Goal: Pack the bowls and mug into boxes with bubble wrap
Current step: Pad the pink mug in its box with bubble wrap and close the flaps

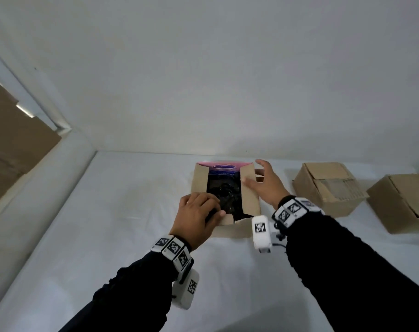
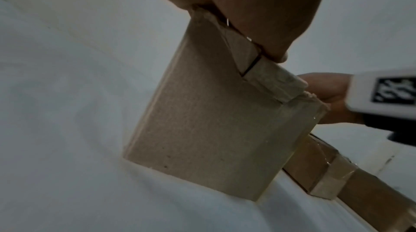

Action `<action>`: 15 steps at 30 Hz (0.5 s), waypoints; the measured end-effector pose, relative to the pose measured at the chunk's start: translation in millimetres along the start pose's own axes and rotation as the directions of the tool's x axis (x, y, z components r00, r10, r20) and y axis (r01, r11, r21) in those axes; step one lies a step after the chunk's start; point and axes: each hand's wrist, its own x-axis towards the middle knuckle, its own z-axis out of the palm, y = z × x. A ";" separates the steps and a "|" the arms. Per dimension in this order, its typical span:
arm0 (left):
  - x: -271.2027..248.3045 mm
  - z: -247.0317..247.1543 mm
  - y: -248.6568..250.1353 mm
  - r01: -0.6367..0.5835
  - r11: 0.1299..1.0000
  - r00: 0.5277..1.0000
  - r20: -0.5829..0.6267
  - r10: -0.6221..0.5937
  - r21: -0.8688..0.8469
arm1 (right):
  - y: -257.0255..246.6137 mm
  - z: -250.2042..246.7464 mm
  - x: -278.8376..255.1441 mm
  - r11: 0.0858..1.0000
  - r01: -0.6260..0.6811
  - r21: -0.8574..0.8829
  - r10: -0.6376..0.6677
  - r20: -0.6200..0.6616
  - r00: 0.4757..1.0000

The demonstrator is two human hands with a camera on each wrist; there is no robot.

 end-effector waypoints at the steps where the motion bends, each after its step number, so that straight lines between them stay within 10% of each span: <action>1: -1.5 -1.4 -0.8 -0.013 1.000 1.000 0.000 0.013 -0.017 | -2.6 -0.1 7.7 0.994 -0.099 0.041 0.096 0.069 0.993; 15: -12.7 -15.4 3.5 -0.090 0.995 0.996 -0.032 0.088 -0.038 | -21.2 10.1 37.3 0.960 -0.093 0.263 0.104 -0.027 0.994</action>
